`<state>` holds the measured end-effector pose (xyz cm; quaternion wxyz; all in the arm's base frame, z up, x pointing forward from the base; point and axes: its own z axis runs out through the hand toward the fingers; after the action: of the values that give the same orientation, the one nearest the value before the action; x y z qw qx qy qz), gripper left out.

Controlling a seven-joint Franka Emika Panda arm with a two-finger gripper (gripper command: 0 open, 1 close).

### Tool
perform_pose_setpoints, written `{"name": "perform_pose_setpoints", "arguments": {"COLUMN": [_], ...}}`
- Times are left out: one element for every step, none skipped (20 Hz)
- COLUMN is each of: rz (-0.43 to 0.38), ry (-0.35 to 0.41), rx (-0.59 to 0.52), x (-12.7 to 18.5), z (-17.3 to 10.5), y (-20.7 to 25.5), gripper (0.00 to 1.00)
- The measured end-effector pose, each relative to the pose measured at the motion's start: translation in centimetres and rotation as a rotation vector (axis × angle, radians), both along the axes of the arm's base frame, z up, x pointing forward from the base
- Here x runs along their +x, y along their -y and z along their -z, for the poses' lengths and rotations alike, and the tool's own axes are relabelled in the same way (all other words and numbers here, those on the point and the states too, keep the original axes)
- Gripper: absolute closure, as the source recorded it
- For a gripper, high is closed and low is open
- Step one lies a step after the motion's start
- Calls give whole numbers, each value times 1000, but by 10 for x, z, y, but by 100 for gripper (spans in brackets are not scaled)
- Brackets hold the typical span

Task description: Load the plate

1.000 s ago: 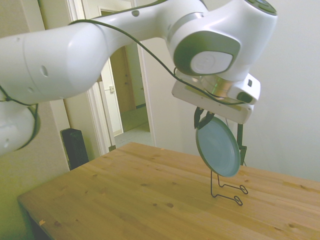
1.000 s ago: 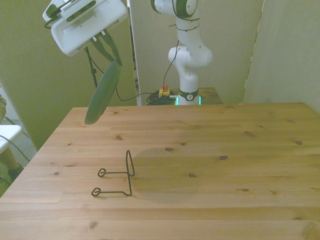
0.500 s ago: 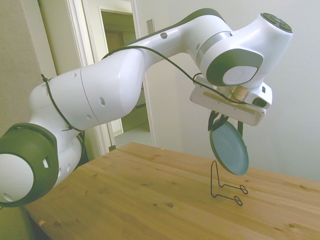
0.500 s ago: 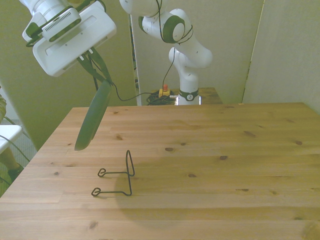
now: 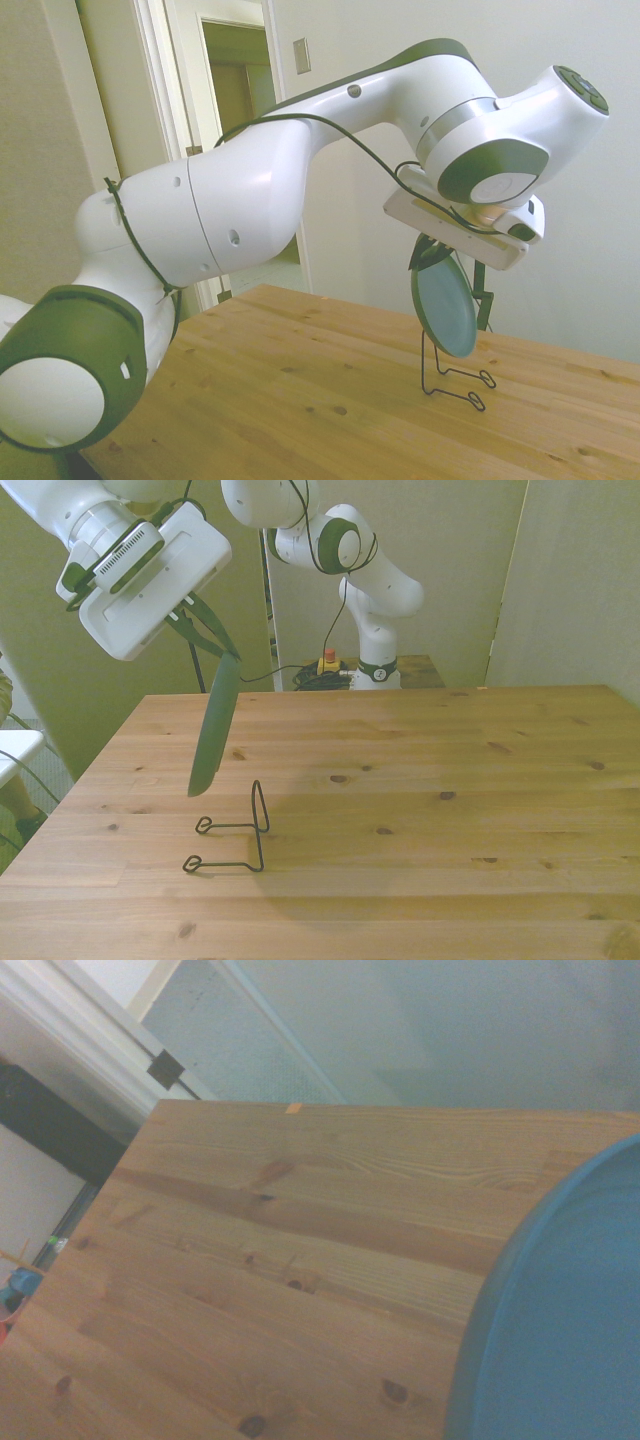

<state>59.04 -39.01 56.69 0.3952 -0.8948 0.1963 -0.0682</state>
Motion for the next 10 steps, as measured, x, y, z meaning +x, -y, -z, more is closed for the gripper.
{"name": "perform_pose_setpoints", "arguments": {"rz": [-3, -6, -10, -12, -13, -15, -19, -21, -23, -23], "ry": [1, 1, 3, 4, 4, 4, 1, -1, -4, -9], "rx": [3, 6, 9, 11, 11, 10, 7, 4, -3, -11], "x": [2, 4, 7, 9, 10, 12, 12, 14, 15, 16], "z": [3, 6, 9, 11, 12, 13, 15, 17, 19, 21], "y": [0, 0, -1, -1, -2, -2, -2, -2, -2, -2], "gripper": [100, 100, 100, 100, 100, 100, 100, 100, 100, 100]}}
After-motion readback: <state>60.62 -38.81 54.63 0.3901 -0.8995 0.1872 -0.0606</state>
